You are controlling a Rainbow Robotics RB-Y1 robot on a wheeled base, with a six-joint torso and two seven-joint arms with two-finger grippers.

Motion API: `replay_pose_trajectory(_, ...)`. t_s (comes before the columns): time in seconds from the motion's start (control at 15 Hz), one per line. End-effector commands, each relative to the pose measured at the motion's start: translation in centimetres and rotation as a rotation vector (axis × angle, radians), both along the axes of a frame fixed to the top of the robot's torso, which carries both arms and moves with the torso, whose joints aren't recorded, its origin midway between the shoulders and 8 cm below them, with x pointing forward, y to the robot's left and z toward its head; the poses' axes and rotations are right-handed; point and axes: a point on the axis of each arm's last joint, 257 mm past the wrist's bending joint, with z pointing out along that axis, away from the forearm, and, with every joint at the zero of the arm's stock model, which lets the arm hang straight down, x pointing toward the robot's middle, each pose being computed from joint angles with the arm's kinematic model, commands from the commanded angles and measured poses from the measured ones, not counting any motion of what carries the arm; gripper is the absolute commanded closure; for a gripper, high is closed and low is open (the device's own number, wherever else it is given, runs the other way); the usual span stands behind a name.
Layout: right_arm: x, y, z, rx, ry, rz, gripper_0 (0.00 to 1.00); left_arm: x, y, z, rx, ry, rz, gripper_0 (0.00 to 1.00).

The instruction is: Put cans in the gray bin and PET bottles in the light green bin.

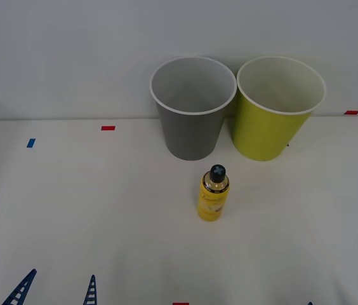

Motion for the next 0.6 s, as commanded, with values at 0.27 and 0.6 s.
replay_pose_trajectory(0.27,0.00,0.00,0.00,0.000,0.000,0.000,0.00,0.00,0.00,0.00,0.000,0.000,0.000,0.00)
replay_pose_trajectory(0.6,0.00,0.00,0.00,0.000,0.000,0.000,0.00,0.00,0.00,0.00,0.000,0.000,0.000,0.00)
